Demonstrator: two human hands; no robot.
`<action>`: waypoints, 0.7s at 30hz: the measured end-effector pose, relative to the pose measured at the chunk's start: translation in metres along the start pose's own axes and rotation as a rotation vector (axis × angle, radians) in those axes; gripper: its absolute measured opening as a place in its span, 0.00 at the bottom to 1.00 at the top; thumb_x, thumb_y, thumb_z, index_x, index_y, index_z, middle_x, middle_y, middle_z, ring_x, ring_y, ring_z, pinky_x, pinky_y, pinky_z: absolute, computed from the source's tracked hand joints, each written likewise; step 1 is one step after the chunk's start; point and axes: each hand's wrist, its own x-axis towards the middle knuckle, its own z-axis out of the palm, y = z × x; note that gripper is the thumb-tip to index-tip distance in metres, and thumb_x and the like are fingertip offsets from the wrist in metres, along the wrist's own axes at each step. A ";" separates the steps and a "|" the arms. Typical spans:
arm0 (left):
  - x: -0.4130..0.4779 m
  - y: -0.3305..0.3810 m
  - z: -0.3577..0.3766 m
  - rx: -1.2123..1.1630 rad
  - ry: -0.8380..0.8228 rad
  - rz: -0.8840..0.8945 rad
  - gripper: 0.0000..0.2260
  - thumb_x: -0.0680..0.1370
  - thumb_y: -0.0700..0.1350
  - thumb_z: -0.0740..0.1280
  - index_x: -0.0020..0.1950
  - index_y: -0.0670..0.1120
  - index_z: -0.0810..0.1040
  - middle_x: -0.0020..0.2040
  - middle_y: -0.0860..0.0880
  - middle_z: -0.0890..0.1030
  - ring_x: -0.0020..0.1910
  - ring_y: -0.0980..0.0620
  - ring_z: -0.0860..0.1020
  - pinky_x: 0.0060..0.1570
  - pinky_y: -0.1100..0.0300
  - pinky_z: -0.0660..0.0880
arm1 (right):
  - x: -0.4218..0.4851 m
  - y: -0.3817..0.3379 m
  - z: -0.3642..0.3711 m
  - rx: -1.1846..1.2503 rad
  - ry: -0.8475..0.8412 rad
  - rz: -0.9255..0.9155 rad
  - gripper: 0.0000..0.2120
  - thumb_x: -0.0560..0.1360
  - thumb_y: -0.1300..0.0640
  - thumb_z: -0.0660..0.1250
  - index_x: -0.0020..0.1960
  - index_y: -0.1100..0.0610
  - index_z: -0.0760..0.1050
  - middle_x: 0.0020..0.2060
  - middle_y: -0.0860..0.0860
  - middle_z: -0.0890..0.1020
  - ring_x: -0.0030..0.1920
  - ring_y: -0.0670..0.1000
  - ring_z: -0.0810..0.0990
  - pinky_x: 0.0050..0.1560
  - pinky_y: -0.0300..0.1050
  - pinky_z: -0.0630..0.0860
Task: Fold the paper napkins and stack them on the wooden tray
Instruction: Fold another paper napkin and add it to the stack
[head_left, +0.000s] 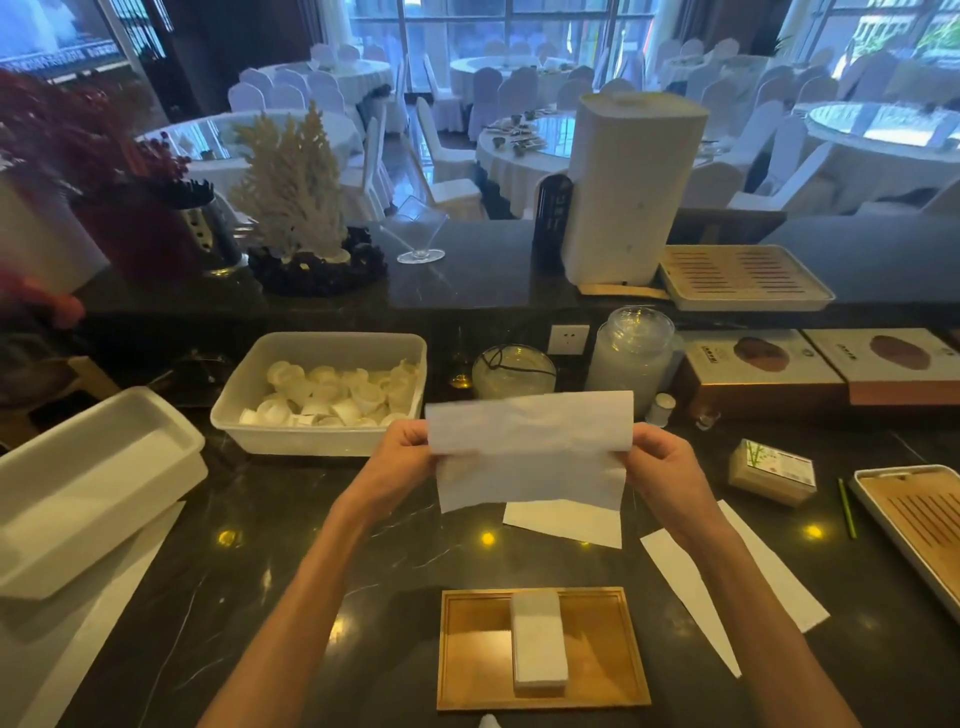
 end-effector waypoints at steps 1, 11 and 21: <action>-0.001 0.001 0.000 0.021 -0.020 0.012 0.14 0.81 0.39 0.67 0.45 0.55 0.88 0.52 0.56 0.85 0.58 0.47 0.81 0.45 0.62 0.82 | 0.000 0.000 0.000 -0.004 -0.008 -0.033 0.11 0.80 0.60 0.67 0.47 0.47 0.83 0.41 0.38 0.85 0.48 0.41 0.84 0.36 0.31 0.80; -0.001 -0.002 -0.009 0.180 0.025 -0.004 0.17 0.82 0.35 0.64 0.44 0.52 0.88 0.50 0.62 0.81 0.58 0.52 0.78 0.53 0.60 0.83 | 0.001 -0.011 -0.011 0.067 -0.162 -0.100 0.18 0.82 0.63 0.61 0.47 0.48 0.86 0.47 0.38 0.84 0.52 0.41 0.81 0.45 0.33 0.81; 0.001 0.003 0.029 0.433 -0.228 0.103 0.24 0.76 0.56 0.71 0.70 0.65 0.68 0.78 0.60 0.61 0.75 0.62 0.61 0.71 0.61 0.62 | 0.017 -0.084 0.031 -0.631 -0.611 -0.309 0.09 0.79 0.58 0.69 0.57 0.49 0.82 0.51 0.39 0.79 0.54 0.39 0.76 0.50 0.31 0.73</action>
